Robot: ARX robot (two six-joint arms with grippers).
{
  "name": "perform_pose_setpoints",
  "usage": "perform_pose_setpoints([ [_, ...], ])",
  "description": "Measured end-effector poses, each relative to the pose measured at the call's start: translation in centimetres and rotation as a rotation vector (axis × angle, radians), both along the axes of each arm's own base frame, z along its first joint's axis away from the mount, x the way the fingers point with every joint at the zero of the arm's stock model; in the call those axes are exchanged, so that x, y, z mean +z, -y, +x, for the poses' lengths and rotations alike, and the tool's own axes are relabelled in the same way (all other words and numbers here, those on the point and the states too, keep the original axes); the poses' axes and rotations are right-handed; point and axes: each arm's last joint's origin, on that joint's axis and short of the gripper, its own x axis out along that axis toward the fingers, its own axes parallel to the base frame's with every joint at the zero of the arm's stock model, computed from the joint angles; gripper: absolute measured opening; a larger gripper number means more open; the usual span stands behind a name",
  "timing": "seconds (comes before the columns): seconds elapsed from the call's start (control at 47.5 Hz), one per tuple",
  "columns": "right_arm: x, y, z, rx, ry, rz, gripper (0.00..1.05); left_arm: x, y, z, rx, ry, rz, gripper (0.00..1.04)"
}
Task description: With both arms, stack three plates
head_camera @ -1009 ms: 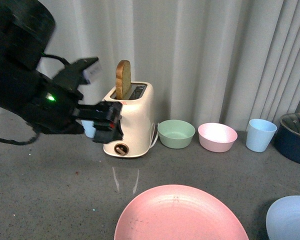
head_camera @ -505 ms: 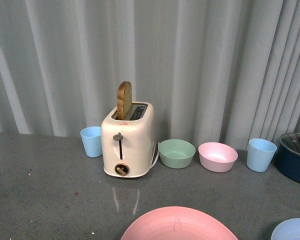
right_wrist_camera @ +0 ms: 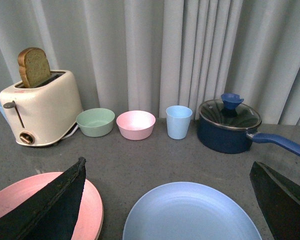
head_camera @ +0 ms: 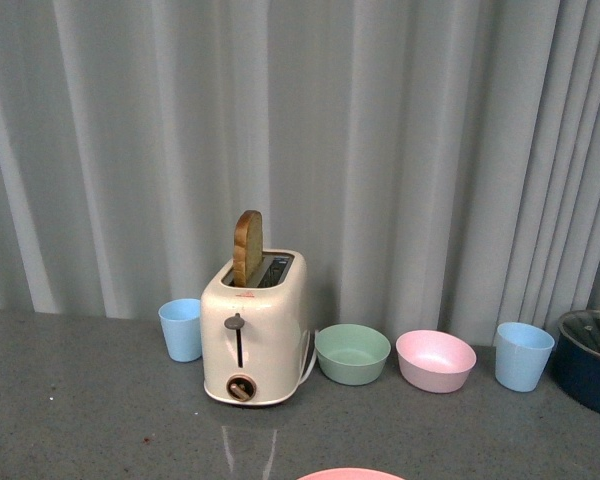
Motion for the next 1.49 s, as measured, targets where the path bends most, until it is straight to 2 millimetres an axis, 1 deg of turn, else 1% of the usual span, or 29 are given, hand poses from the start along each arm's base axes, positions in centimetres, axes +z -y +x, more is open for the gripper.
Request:
perform_pose_setpoints([
  [0.379, 0.0, 0.0, 0.0, 0.0, 0.0, 0.0, 0.97, -1.4, 0.0, -2.4, -0.003, -0.002, -0.002, 0.04],
  [0.589, 0.0, 0.0, 0.0, 0.0, 0.0, 0.0, 0.97, -2.0, 0.0, -3.2, -0.003, 0.005, -0.002, 0.04],
  [0.925, 0.0, 0.0, 0.0, 0.0, 0.0, 0.0, 0.97, -1.6, 0.0, -4.2, -0.003, 0.035, -0.002, 0.04],
  [1.493, 0.0, 0.0, 0.0, 0.0, 0.0, 0.0, 0.97, -1.8, 0.0, -6.0, -0.002, 0.027, -0.002, 0.04],
])
